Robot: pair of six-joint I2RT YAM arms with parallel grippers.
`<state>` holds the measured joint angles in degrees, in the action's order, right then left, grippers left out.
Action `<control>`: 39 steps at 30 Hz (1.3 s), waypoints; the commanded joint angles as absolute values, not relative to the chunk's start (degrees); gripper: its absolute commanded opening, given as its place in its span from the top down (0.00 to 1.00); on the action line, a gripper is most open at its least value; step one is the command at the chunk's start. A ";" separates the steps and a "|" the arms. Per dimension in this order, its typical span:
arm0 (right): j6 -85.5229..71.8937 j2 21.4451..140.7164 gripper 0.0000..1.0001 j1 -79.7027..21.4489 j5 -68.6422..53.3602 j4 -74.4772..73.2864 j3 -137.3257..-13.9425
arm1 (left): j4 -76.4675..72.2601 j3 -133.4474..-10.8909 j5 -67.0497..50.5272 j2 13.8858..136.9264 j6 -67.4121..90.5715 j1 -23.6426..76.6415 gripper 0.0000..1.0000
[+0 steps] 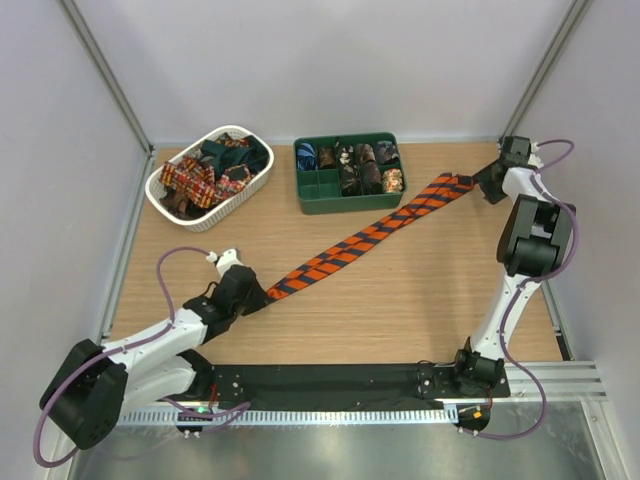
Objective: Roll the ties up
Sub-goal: Flatten the tie
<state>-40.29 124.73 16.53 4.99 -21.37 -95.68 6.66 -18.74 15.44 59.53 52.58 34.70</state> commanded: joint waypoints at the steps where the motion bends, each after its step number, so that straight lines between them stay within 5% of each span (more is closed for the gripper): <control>1: -37.71 117.77 0.45 14.51 5.37 -20.74 -94.13 | 5.89 -17.06 16.08 56.87 52.91 35.77 0.66; 34: -42.71 135.00 0.57 5.10 6.07 -24.26 -110.12 | 3.08 -13.71 17.58 52.65 53.17 35.86 0.64; 39: -42.19 135.62 0.85 4.57 5.89 -23.82 -110.57 | 2.81 -13.54 17.58 52.82 53.09 35.86 0.64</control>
<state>-42.24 135.31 5.08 5.43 -23.70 -108.51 4.10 -13.67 16.73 52.75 53.43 35.66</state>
